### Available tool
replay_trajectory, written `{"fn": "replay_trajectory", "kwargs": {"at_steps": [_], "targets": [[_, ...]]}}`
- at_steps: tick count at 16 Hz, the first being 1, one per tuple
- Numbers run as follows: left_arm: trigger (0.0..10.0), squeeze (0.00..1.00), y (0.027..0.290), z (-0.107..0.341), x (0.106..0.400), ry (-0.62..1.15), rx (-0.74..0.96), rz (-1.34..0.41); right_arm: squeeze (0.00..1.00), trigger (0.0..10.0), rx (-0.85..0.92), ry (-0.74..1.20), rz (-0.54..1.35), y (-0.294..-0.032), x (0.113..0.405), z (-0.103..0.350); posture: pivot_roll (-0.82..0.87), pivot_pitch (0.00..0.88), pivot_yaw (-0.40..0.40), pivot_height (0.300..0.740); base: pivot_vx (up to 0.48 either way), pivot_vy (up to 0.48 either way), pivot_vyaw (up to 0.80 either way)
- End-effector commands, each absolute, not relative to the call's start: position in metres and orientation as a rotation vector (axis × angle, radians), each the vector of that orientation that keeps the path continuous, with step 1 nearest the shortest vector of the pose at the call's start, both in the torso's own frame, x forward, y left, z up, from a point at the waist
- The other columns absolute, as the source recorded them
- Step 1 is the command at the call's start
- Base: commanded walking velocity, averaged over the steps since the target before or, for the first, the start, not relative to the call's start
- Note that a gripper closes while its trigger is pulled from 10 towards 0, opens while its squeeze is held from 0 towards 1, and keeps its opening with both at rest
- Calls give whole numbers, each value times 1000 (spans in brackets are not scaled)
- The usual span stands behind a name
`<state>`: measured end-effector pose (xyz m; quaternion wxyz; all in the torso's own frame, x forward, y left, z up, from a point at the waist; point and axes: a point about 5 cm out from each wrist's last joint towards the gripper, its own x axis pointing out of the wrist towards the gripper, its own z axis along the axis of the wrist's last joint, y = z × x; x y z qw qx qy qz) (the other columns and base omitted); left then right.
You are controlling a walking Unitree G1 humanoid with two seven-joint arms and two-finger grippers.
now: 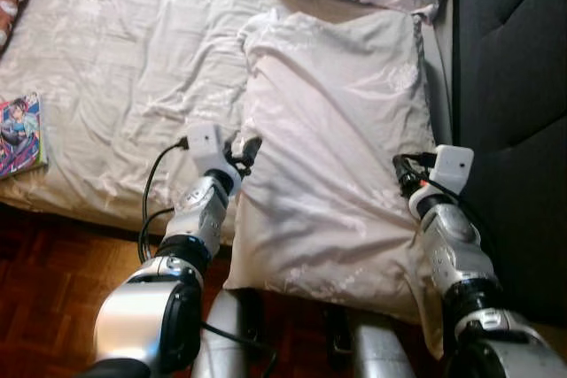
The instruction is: Clean up the room
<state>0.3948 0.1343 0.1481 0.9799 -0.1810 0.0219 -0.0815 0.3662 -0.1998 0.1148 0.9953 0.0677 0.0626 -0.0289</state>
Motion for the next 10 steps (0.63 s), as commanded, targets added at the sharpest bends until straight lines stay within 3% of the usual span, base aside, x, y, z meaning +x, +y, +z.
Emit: {"fn": "replay_trajectory", "kwargs": {"at_steps": [1,2,3,10], "targets": [[10000,0,133,127,388,138,-404,-148,722,10000,135,224,-66,-202,358,93,-60,507,36,661,0,0,0],[10000,0,133,125,387,148,-398,-148,722,10000,146,227,-70,-203,358,92,-60,507,36,661,0,0,0],[10000,0,132,123,386,148,-405,-149,0,10000,137,269,-78,-206,356,86,-58,508,35,661,0,0,0],[10000,0,160,131,387,92,-392,-144,0,10000,248,278,-167,-214,354,80,-7,504,110,661,0,0,0]]}}
